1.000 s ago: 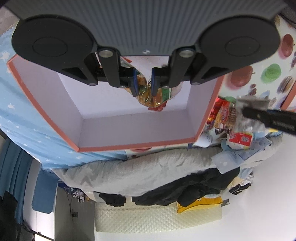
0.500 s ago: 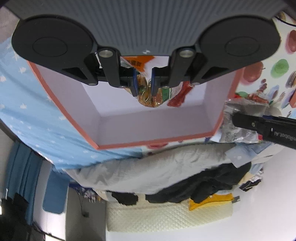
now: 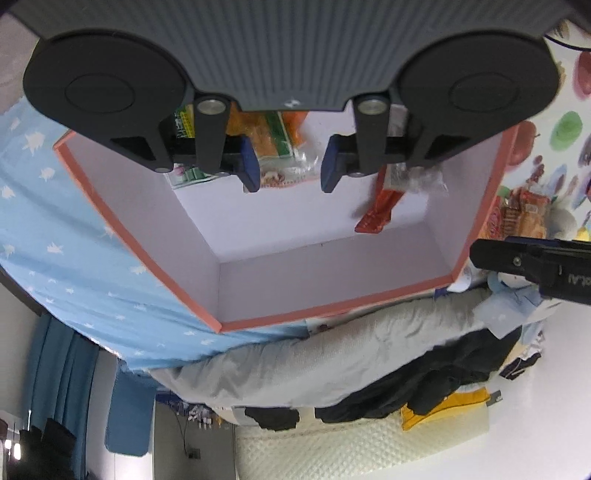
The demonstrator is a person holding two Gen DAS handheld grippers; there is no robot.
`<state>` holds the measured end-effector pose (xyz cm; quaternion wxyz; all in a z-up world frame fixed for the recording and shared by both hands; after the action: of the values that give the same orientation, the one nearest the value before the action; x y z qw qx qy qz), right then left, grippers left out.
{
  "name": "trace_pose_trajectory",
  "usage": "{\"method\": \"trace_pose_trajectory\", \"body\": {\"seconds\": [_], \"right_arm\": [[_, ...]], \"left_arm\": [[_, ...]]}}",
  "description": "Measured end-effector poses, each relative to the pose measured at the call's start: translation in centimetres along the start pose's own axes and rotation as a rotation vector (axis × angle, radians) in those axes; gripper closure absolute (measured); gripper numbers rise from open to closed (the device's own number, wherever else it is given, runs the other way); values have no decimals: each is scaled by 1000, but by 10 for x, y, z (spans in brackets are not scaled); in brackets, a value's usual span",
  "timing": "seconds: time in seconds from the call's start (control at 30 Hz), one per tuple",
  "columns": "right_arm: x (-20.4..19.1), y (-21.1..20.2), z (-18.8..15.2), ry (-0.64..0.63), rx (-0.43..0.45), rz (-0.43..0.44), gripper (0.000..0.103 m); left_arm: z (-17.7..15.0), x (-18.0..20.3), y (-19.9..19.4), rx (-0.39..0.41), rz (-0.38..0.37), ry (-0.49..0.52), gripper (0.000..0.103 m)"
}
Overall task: Organize snacks
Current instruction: 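Withdraw both grippers from the box back toward the snack pile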
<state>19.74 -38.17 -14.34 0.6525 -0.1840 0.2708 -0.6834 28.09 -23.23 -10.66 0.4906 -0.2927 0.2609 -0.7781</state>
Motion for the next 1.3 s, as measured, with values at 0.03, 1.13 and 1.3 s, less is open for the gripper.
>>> {"method": "trace_pose_trajectory", "body": {"seconds": [0.03, 1.13, 1.3], "right_arm": [[-2, -4, 3, -1, 13, 6, 64], [-146, -96, 52, -128, 236, 286, 64], [-173, -93, 36, -153, 203, 301, 64]], "left_arm": [[2, 0, -4, 8, 0, 2, 46], [-16, -110, -170, 249, 132, -70, 26], [-43, -135, -175, 232, 165, -97, 25]]}}
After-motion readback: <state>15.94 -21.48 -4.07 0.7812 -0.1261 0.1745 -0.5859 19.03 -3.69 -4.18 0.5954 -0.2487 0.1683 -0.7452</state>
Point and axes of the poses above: each gripper's, at about its wrist camera, not at the fingertips, and y roughly the way its jaws point, x to its right, z to its top, the point moved 7 cm from there along y, roughly the way its jaws point, and after that the axes turned 2 degrees about x, right-handed, at the moved point
